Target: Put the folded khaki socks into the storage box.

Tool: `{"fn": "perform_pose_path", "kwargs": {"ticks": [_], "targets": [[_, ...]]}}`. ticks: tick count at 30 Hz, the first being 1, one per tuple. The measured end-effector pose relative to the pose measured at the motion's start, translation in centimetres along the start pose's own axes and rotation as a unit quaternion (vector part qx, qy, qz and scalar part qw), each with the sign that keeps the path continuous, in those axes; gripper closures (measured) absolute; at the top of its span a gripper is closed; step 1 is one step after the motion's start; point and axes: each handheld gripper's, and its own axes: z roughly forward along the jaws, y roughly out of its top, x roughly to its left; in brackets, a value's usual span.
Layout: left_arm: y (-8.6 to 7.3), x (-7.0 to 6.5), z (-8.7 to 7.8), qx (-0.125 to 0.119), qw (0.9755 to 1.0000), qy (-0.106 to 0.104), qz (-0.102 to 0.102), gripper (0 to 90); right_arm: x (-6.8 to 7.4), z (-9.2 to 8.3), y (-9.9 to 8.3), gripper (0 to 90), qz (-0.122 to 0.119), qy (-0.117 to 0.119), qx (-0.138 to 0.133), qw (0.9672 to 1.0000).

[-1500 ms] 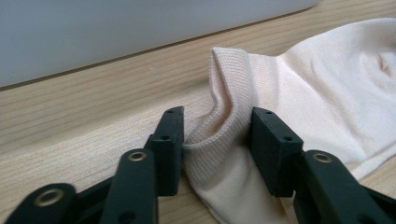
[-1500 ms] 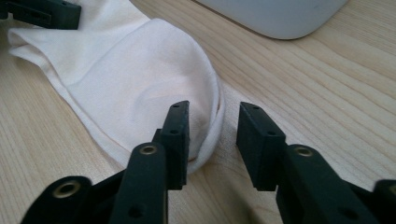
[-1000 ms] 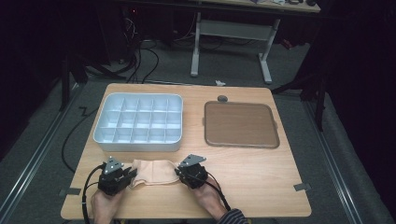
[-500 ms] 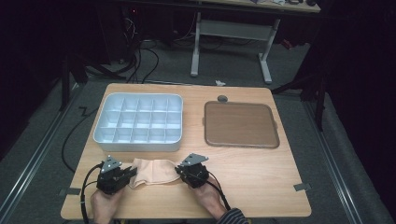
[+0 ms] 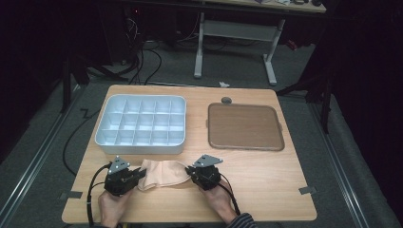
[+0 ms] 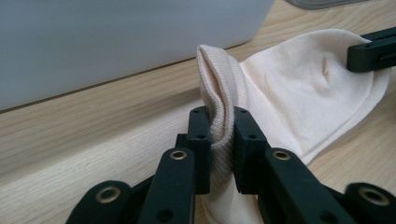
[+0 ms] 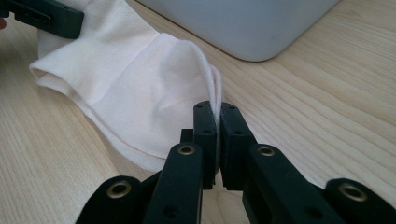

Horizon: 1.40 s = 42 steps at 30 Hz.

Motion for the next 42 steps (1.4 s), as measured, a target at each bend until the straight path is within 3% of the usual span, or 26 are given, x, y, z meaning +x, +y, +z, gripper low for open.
{"fn": "perform_pose_path", "kwargs": {"ticks": [14,22,28,42], "targets": [[0.9,-1.4,1.5,-0.006,0.9996,-0.026,-0.001,79.8,-1.7,-2.0,-1.2,86.9,0.017,-0.020,-0.007,0.9996],[1.9,-2.4,2.4,-0.002,0.9994,-0.031,0.016,79.8,-2.5,-2.8,-1.7,86.8,0.027,-0.031,-0.010,0.9991],[2.5,-2.9,3.0,-0.008,0.9988,-0.048,0.009,79.8,-3.1,-3.7,-2.1,86.8,0.032,-0.038,-0.012,0.9987],[3.8,-4.7,4.8,0.000,0.9975,-0.066,0.026,79.6,-4.8,-5.8,-3.3,86.8,0.049,-0.063,-0.020,0.9966]]}}
